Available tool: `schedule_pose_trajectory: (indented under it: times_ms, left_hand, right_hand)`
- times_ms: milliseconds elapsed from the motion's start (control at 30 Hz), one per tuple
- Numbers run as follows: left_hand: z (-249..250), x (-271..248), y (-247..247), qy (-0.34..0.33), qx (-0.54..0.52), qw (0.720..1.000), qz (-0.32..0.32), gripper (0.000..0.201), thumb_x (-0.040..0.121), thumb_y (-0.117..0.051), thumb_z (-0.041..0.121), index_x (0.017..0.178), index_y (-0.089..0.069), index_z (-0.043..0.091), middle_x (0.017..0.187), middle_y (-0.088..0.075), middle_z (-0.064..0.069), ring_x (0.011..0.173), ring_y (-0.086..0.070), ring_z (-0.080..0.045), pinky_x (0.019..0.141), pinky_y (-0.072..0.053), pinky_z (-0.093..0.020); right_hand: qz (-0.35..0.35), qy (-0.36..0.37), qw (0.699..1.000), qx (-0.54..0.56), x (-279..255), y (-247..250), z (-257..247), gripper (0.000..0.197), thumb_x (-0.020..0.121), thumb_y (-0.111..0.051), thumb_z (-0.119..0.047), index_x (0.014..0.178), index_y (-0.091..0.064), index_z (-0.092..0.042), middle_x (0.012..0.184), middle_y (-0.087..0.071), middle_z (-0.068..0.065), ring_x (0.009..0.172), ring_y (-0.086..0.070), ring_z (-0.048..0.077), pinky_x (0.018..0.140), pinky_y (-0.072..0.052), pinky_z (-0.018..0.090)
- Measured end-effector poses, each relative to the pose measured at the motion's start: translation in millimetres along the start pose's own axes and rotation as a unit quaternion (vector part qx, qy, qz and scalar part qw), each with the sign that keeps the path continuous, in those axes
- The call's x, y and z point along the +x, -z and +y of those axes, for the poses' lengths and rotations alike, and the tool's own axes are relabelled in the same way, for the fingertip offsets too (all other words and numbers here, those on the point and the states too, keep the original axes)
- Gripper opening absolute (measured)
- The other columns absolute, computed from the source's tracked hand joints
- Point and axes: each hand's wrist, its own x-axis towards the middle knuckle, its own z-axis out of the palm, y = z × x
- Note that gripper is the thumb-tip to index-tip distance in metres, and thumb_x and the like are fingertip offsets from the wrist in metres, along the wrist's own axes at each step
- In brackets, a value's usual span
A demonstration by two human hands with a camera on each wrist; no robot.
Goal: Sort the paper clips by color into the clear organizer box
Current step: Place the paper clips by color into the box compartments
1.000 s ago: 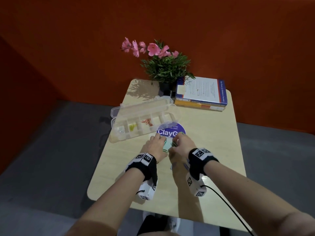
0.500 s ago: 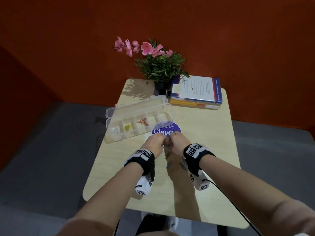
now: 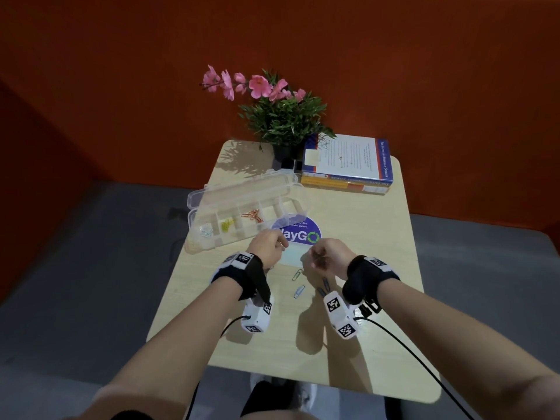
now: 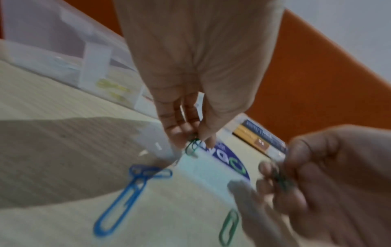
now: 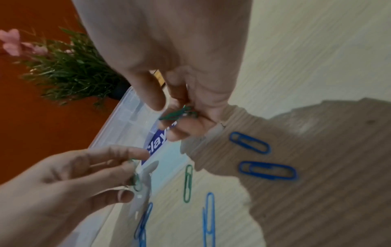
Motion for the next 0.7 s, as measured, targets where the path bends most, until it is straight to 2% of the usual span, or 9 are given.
schedule_pose_trajectory:
  times_ms: [67, 100, 167, 233, 333, 467, 533, 600, 700]
  left_hand:
    - [-5.7, -3.8, 6.8, 0.017, -0.068, 0.998, 0.002, 0.034, 0.093, -0.036, 0.002, 0.098, -0.070, 0.007, 0.101, -0.069, -0.013, 0.090, -0.067, -0.024, 0.076, -0.049, -0.029]
    - [-9.3, -5.2, 9.1, 0.033, -0.110, 0.993, 0.001, 0.034, 0.093, -0.035, 0.001, 0.093, -0.069, 0.008, 0.093, -0.067, -0.014, 0.080, -0.065, -0.022, 0.071, -0.050, -0.031]
    - [-14.8, -8.8, 13.6, 0.074, -0.199, 0.977, 0.006, 0.033, 0.095, -0.035, 0.002, 0.082, -0.064, 0.012, 0.079, -0.062, -0.015, 0.061, -0.056, -0.019, 0.061, -0.049, -0.031]
    - [-20.7, -12.3, 16.5, 0.100, -0.253, 0.962, 0.017, 0.032, 0.096, -0.040, 0.003, 0.076, -0.062, 0.015, 0.070, -0.061, -0.012, 0.056, -0.051, -0.018, 0.059, -0.049, -0.031]
    - [-26.9, -16.9, 19.0, 0.110, -0.297, 0.948, 0.032, 0.029, 0.094, -0.048, -0.001, 0.075, -0.064, 0.014, 0.069, -0.062, -0.010, 0.064, -0.058, -0.021, 0.064, -0.053, -0.032]
    - [-24.7, -22.3, 20.0, 0.114, -0.315, 0.942, 0.027, 0.017, 0.093, -0.049, -0.005, 0.092, -0.062, 0.005, 0.072, -0.062, -0.011, 0.061, -0.061, -0.015, 0.051, -0.053, -0.014]
    - [-18.1, -23.5, 22.2, 0.108, -0.307, 0.945, 0.025, 0.014, 0.092, -0.051, -0.003, 0.099, -0.061, 0.005, 0.072, -0.062, -0.008, 0.062, -0.062, -0.014, 0.055, -0.053, -0.017]
    - [-9.7, -20.1, 28.8, 0.099, -0.284, 0.953, 0.044, 0.012, 0.092, -0.054, 0.000, 0.096, -0.062, 0.007, 0.072, -0.063, -0.005, 0.066, -0.061, -0.015, 0.064, -0.054, -0.024]
    - [0.0, -2.6, 43.4, 0.088, -0.267, 0.954, 0.102, 0.014, 0.090, -0.058, 0.004, 0.081, -0.065, 0.013, 0.082, -0.069, -0.009, 0.079, -0.063, -0.022, 0.075, -0.053, -0.033]
  right_hand:
    - [-0.038, 0.020, 0.993, -0.114, -2.3, -1.7, 0.9, 0.019, 0.085, -0.045, -0.005, 0.067, -0.053, -0.004, 0.061, -0.049, 0.008, 0.043, -0.042, 0.014, 0.037, -0.030, 0.018]
    - [-0.062, 0.058, 0.972, -0.218, -4.3, -3.2, 2.6, 0.012, 0.085, -0.051, -0.008, 0.075, -0.056, -0.006, 0.066, -0.053, 0.006, 0.043, -0.045, 0.009, 0.040, -0.032, 0.018]
    - [-0.092, 0.143, 0.892, -0.419, -4.5, -6.1, 8.4, 0.003, 0.083, -0.058, -0.012, 0.086, -0.058, -0.013, 0.087, -0.065, 0.001, 0.061, -0.057, 0.003, 0.056, -0.041, 0.014]
    - [-0.109, 0.193, 0.807, -0.548, -3.4, -9.1, 13.6, 0.012, 0.081, -0.060, -0.011, 0.090, -0.057, -0.019, 0.101, -0.071, 0.001, 0.081, -0.056, 0.009, 0.073, -0.039, 0.017]
    - [-0.092, 0.223, 0.740, -0.628, -4.0, -12.2, 13.3, 0.013, 0.082, -0.059, -0.011, 0.091, -0.056, -0.020, 0.108, -0.070, 0.005, 0.095, -0.059, 0.020, 0.074, -0.036, 0.021]
    - [-0.082, 0.189, 0.695, -0.688, -4.4, -18.8, 13.4, 0.025, 0.088, -0.051, -0.013, 0.112, -0.056, -0.011, 0.118, -0.064, 0.011, 0.110, -0.058, 0.029, 0.078, -0.041, 0.029]
    - [-0.081, 0.157, 0.680, -0.711, -4.6, -21.4, 15.7, 0.031, 0.091, -0.047, -0.015, 0.121, -0.050, -0.008, 0.125, -0.060, 0.014, 0.114, -0.056, 0.031, 0.087, -0.044, 0.034]
    - [-0.086, 0.143, 0.677, -0.717, -5.4, -22.2, 17.3, 0.034, 0.091, -0.048, -0.018, 0.123, -0.050, -0.005, 0.126, -0.059, 0.016, 0.115, -0.056, 0.032, 0.089, -0.045, 0.034]
    - [-0.088, 0.142, 0.713, -0.681, -6.0, -19.3, 17.2, 0.029, 0.089, -0.053, -0.024, 0.111, -0.057, -0.005, 0.116, -0.062, 0.012, 0.106, -0.058, 0.030, 0.078, -0.045, 0.029]
